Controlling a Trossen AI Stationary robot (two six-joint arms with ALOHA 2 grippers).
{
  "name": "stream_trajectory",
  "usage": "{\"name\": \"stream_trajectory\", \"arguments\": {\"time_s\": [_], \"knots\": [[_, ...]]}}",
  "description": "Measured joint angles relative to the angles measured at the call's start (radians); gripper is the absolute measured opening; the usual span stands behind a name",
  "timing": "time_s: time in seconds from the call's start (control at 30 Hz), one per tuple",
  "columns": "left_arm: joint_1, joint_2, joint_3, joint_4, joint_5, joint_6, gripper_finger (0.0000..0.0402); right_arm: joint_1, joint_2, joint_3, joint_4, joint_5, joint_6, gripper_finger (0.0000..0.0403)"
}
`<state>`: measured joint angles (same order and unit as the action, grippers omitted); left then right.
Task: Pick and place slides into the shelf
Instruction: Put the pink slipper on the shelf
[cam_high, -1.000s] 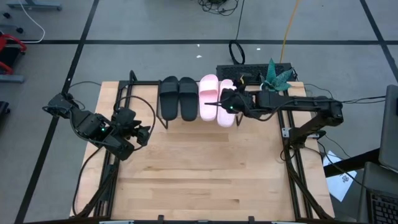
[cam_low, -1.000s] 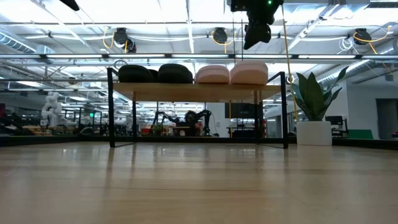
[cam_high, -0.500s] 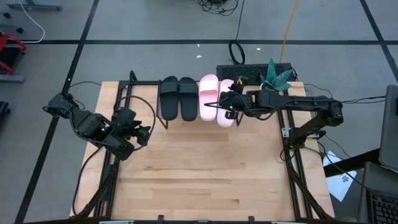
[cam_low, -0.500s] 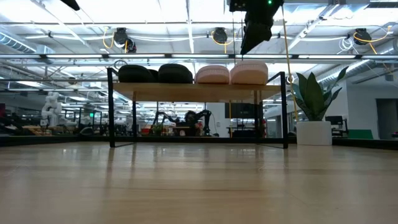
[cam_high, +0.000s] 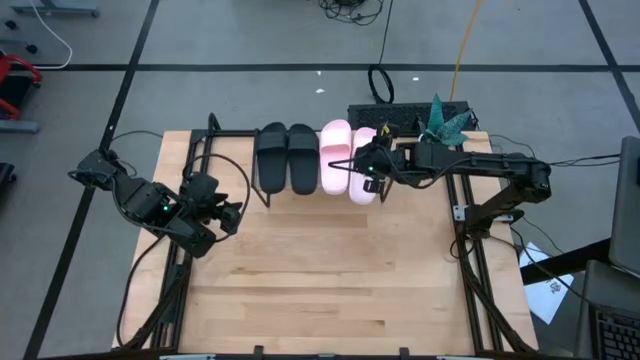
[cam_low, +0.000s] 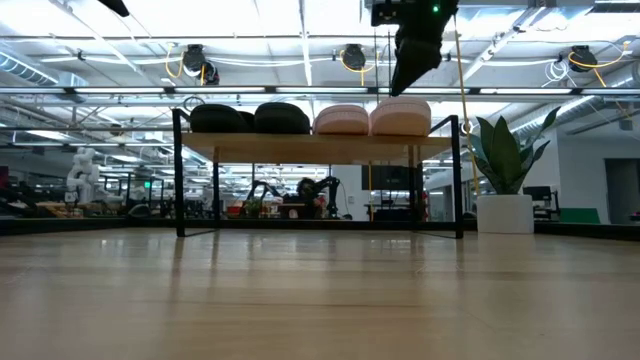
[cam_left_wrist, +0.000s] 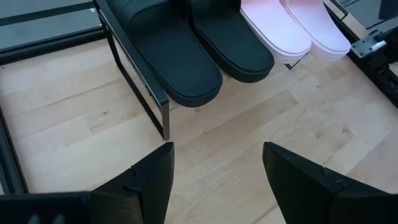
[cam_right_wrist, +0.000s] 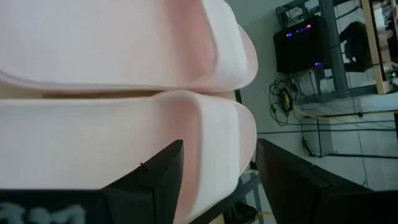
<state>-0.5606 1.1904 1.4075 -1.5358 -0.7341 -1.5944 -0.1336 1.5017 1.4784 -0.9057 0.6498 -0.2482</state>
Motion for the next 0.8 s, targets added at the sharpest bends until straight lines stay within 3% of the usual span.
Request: {"name": "stream_trajectory", "arguments": {"time_s": [0.4, 0.8], "knots": [[0.000, 0.000, 0.000, 0.000, 0.000, 0.000, 0.0239, -0.016, 0.001, -0.097, 0.076, 0.021, -0.027, 0.0190], [0.000, 0.000, 0.000, 0.020, 0.000, -0.005, 0.0239, -0.052, 0.004, -0.098, 0.091, 0.010, -0.089, 0.0143]]}}
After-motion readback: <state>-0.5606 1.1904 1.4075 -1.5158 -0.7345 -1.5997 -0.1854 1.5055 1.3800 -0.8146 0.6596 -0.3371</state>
